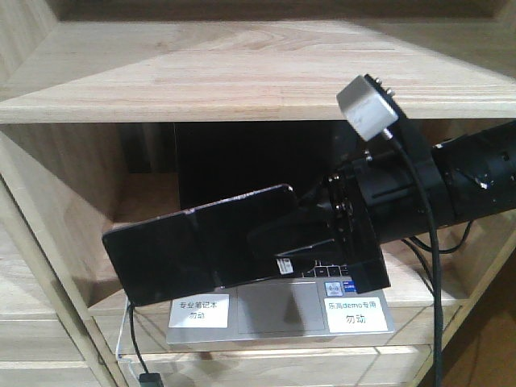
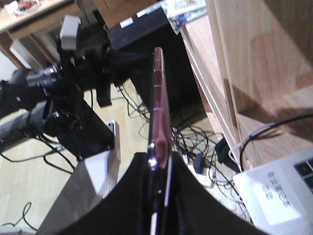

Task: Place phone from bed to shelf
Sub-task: 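Raise the right gripper with the phone onto the upper shelf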

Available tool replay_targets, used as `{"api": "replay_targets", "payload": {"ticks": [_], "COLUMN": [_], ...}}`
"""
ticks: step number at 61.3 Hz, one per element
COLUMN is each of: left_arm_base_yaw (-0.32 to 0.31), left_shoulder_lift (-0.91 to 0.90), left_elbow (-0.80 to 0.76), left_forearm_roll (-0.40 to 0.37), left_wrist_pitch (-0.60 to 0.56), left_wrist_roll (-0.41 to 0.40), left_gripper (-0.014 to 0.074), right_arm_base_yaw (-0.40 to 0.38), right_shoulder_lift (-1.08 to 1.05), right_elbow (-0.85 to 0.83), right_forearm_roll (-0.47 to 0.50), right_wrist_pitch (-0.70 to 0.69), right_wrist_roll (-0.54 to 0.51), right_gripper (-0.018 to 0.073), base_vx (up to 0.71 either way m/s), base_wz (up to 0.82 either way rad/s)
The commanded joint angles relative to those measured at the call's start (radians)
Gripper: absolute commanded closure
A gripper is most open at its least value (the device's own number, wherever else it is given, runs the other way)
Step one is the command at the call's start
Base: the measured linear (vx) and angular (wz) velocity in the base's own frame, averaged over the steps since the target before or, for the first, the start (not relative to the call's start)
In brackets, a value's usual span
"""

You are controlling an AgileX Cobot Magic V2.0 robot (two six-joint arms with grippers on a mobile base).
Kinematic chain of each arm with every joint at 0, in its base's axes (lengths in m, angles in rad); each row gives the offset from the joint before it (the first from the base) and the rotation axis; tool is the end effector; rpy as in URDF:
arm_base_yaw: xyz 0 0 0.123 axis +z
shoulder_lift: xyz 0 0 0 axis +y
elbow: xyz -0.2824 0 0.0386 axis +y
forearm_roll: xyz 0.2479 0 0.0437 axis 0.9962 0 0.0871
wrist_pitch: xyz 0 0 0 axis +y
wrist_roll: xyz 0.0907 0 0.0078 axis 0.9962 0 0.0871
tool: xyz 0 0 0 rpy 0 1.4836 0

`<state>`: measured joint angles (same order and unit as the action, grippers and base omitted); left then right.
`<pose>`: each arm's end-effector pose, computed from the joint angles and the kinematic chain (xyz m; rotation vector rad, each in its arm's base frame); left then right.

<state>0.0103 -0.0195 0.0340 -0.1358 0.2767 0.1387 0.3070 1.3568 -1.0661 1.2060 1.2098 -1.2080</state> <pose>0.0545 -0.0028 0.1778 0.0247 1.7721 -0.0195 0.2171 0.1523 0.3417 -1.1957 1.8759 1.2294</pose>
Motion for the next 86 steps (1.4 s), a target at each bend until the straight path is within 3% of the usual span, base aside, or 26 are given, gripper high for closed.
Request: {"api": "replay_targets", "payload": {"ticks": [1, 20, 34, 55, 86], "left_arm_base_yaw": [-0.003, -0.003, -0.003, -0.003, -0.003], "left_shoulder_lift": [-0.005, -0.005, -0.005, -0.005, -0.005], "left_elbow": [0.002, 0.002, 0.002, 0.002, 0.002], "left_forearm_roll": [-0.010, -0.010, -0.010, -0.010, -0.010], "left_wrist_pitch": [-0.073, -0.073, -0.073, -0.073, -0.073], "left_wrist_roll": [-0.004, -0.004, -0.004, -0.004, -0.004], "left_gripper": [0.0596, 0.0596, 0.0596, 0.0596, 0.0596], "right_arm_base_yaw": [-0.004, -0.004, -0.004, -0.004, -0.004], "right_shoulder_lift": [-0.034, -0.096, -0.136, -0.129, 0.139], "right_elbow": [-0.035, -0.166, -0.302, -0.478, -0.790], "right_forearm_roll": [0.100, 0.102, 0.095, -0.080, -0.109], "right_wrist_pitch": [0.074, 0.077, 0.044, -0.186, -0.220], "right_wrist_roll": [-0.016, 0.010, 0.091, 0.238, 0.280], "right_gripper": [0.0564, 0.0564, 0.0564, 0.0562, 0.0561], "base_vx": [0.00, 0.00, 0.00, 0.00, 0.00], "base_wz": [0.00, 0.00, 0.00, 0.00, 0.00]}}
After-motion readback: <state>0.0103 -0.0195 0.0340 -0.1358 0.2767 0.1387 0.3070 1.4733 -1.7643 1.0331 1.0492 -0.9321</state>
